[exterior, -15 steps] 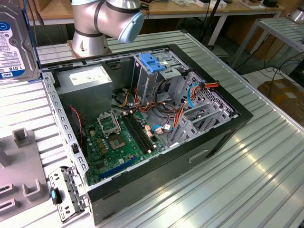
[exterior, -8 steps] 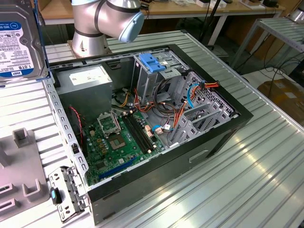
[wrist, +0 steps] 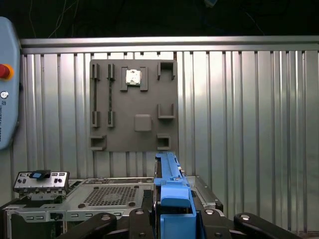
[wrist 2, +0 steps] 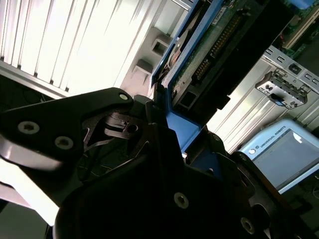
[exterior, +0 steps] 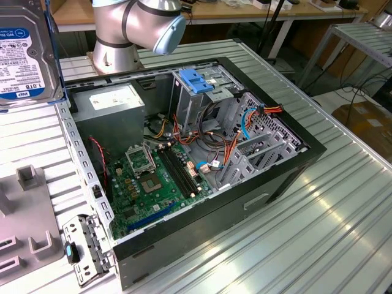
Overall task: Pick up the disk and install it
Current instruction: 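Pick up the disk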
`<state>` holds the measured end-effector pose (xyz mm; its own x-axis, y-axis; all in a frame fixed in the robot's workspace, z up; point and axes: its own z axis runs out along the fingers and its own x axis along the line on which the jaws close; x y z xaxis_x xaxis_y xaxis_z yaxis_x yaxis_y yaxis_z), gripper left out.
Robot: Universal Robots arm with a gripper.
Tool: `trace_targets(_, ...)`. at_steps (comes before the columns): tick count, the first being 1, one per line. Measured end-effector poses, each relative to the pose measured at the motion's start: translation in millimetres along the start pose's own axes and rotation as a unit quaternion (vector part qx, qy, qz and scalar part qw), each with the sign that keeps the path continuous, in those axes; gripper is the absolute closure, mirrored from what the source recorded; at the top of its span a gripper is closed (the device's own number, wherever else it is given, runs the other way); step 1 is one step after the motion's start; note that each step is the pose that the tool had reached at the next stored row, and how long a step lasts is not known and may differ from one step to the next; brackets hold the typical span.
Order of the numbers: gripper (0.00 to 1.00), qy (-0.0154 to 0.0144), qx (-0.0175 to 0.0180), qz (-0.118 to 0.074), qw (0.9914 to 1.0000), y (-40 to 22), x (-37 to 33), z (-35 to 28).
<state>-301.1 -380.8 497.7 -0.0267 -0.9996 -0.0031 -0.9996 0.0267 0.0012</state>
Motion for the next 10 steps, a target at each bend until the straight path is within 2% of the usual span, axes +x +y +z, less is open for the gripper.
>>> trace_targets(10,0.63,0.0,0.0,0.0,1.0,-1.5,0.0,0.1)
